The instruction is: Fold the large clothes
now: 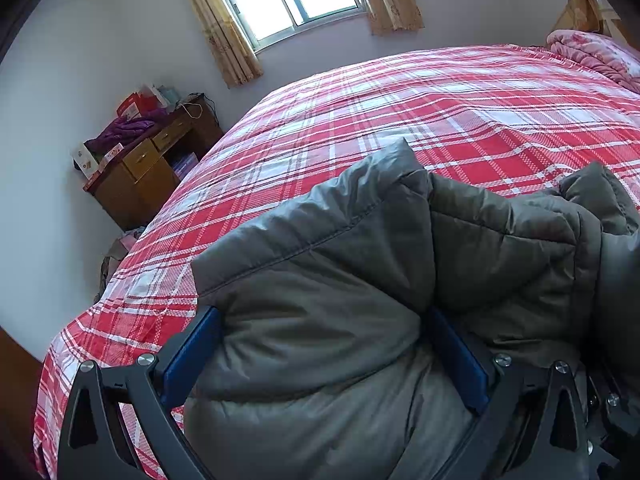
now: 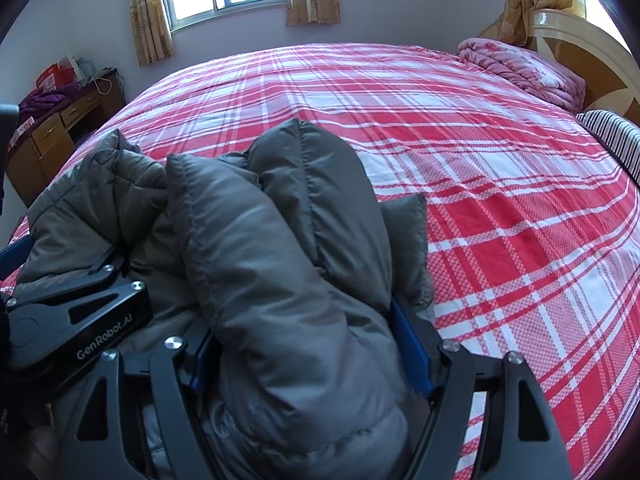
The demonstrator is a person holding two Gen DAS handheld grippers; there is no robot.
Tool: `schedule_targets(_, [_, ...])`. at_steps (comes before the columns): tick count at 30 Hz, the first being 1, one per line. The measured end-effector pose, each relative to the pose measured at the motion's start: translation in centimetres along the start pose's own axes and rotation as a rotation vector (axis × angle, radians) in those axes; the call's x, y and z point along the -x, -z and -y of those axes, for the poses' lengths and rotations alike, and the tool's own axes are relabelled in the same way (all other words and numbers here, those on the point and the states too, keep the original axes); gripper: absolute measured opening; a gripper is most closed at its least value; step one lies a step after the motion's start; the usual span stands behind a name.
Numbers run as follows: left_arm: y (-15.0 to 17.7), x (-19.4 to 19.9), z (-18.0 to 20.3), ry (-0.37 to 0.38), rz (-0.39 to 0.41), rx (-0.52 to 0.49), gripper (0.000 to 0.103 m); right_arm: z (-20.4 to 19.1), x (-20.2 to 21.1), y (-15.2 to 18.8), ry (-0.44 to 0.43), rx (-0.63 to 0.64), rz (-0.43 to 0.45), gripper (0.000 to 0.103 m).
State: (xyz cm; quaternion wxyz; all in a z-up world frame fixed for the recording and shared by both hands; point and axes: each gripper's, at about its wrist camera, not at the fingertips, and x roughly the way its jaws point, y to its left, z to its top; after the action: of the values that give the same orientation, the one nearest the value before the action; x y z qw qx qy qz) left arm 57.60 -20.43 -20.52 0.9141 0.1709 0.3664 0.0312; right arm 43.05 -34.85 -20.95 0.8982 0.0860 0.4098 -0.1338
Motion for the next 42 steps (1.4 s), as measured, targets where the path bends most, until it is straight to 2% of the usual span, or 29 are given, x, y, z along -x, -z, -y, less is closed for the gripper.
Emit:
schedule_targets(8, [-0.2, 0.0, 0.2, -0.006, -0.003, -0.010, 0.102, 0.0, -0.1, -0.1, -0.004, -0.004, 0.000, 0.076])
schedule_targets(11, [-0.7, 1.0, -1.2, 0.049, -0.030, -0.004, 0.102, 0.2, 0.1, -0.2, -0.023, -0.011, -0.002, 0.076])
schedule_targets(14, [-1.6, 3.5, -4.5, 0.082, 0.059, 0.078, 0.102, 1.0, 1.9, -0.7, -0.042, -0.026, 0.013, 0.076])
schedule_targets(17, [-3.0, 3.8, -7.9, 0.017, 0.118, 0.171, 0.102, 0.7, 6.2, -2.2, -0.003, -0.032, 0.151, 0.077])
schedule_targets(19, [-3.6, 2.4, -8.9, -0.037, 0.086, 0.201, 0.102, -0.8, 8.2, -4.0, -0.032, -0.021, 0.214, 0.077])
schedule_targets(20, [-3.5, 1.1, -9.1, -0.035, 0.043, 0.209, 0.102, -1.6, 8.3, -4.8, -0.059, -0.011, 0.217, 0.077])
schedule_targets(21, [-3.3, 0.4, -9.0, -0.025, 0.021, 0.209, 0.102, -2.5, 8.1, -5.4, -0.092, -0.003, 0.215, 0.075])
schedule_targets(23, [-2.4, -0.8, -8.5, -0.030, 0.000, 0.203, 0.102, -3.8, 6.3, -6.2, -0.201, 0.005, 0.183, 0.062])
schedule_targets(24, [-2.0, -0.9, -8.1, -0.040, 0.006, 0.197, 0.102, -3.9, 4.5, -6.3, -0.195, 0.002, 0.142, 0.057])
schedule_targets(26, [-1.7, -0.9, -7.8, -0.031, 0.020, 0.203, 0.102, -3.0, 1.6, -5.7, -0.142, -0.032, 0.093, 0.057])
schedule_targets(28, [-1.5, -1.0, -7.0, -0.032, 0.034, 0.206, 0.102, -1.5, -0.1, -5.0, -0.160, -0.083, 0.060, 0.057])
schedule_targets(32, [-1.3, -1.7, -5.7, -0.061, 0.017, 0.182, 0.102, -0.4, -0.8, -4.8, -0.182, -0.073, 0.059, 0.057])
schedule_targets(37, [-0.8, -2.1, -5.6, -0.063, 0.012, 0.188, 0.102, 0.5, -1.6, -4.3, -0.209, -0.099, 0.061, 0.058])
schedule_targets(42, [-0.9, -2.7, -4.9, -0.093, -0.002, 0.171, 0.102, 0.2, -2.1, -4.1, -0.194, -0.091, 0.042, 0.059])
